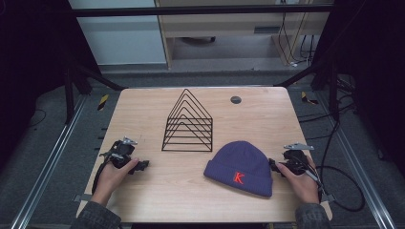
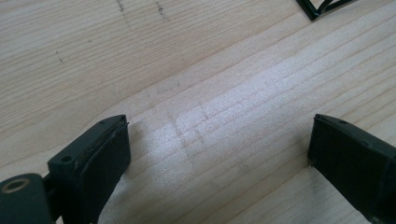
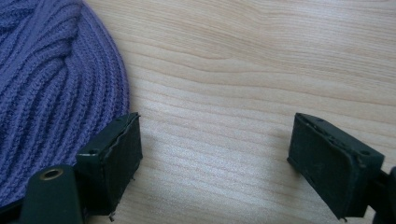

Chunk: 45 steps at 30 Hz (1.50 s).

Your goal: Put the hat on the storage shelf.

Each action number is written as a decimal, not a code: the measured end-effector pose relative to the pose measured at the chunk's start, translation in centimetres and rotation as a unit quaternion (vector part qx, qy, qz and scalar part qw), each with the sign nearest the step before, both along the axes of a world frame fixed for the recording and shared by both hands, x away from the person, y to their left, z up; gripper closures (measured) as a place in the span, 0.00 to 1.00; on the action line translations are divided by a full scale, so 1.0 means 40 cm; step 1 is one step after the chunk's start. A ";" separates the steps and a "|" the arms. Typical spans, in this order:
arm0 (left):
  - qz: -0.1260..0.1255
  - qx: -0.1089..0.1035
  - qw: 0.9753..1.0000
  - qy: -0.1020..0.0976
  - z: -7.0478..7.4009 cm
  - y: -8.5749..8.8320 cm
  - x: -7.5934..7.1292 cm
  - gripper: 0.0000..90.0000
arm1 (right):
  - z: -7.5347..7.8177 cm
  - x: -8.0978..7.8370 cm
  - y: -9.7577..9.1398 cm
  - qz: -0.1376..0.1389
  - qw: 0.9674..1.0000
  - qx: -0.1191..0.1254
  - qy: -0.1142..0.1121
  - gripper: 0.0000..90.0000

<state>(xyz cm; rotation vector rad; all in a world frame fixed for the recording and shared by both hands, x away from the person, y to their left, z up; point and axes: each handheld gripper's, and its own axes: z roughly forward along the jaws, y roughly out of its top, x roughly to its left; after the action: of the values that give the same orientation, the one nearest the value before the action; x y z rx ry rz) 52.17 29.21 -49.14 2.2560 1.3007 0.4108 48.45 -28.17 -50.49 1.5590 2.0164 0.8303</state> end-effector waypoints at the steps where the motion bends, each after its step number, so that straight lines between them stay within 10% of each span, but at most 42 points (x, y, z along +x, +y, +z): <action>1: -0.001 0.000 1.000 0.000 0.000 0.000 0.000 0.04 | 0.000 0.000 0.000 -0.001 1.000 0.001 0.000 0.19; 20: -0.003 -0.002 1.000 -0.003 -0.007 -0.005 -0.006 0.00 | 0.041 0.011 0.020 0.000 1.000 -0.028 -0.003 0.31; 29: -0.004 0.000 1.000 -0.002 -0.006 -0.006 -0.006 0.00 | 0.126 0.073 0.096 0.083 0.996 -0.036 0.009 0.46; 45: -0.004 0.000 1.000 -0.002 -0.006 -0.007 -0.006 0.00 | 0.089 0.157 0.182 0.121 0.991 -0.002 0.055 0.58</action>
<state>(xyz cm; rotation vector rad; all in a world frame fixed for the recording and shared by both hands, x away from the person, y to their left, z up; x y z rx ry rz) 51.92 28.95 -49.40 2.2578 1.2903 0.4117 54.71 -20.88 -46.95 1.4030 2.3198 0.8431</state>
